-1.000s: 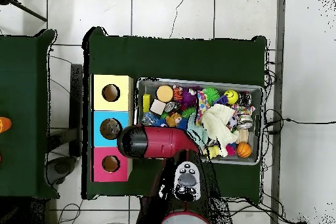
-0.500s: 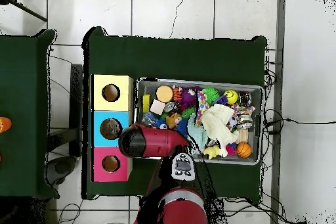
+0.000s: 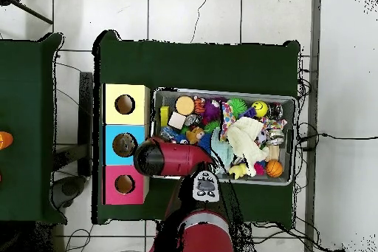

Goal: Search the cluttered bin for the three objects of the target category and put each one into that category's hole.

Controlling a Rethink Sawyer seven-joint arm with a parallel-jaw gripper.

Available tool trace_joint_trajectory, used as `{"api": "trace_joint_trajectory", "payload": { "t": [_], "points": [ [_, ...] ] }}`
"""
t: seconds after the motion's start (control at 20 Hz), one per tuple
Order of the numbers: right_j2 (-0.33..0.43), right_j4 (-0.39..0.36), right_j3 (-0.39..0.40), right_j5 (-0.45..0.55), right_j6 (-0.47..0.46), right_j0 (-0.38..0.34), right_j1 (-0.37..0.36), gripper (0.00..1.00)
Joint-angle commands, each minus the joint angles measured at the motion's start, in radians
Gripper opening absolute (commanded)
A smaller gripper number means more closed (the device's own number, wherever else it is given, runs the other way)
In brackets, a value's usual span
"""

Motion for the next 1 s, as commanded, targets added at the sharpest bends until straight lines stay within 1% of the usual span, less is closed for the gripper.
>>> {"api": "trace_joint_trajectory", "payload": {
  "t": [0.05, 0.15, 0.3, 0.4, 0.5, 0.65, 0.9, 1.0],
  "points": [
    [0.115, 0.006, -0.052, -0.081, 0.142, -0.008, 0.322, 1.00],
    [0.114, 0.008, -0.077, -0.108, 0.148, -0.003, 0.366, 1.00],
    [0.122, 0.006, -0.124, -0.184, 0.160, -0.007, 0.439, 1.00],
    [0.133, 0.003, -0.138, -0.242, 0.178, -0.013, 0.470, 1.00],
    [0.123, 0.009, -0.140, -0.273, 0.200, 0.001, 0.478, 1.00],
    [0.127, 0.020, -0.141, -0.251, 0.192, -0.005, 0.486, 1.00],
    [0.084, 0.061, -0.172, -0.291, 0.235, 0.042, 0.521, 1.00],
    [0.071, 0.067, -0.177, -0.292, 0.236, 0.054, 0.523, 1.00]
  ]
}}
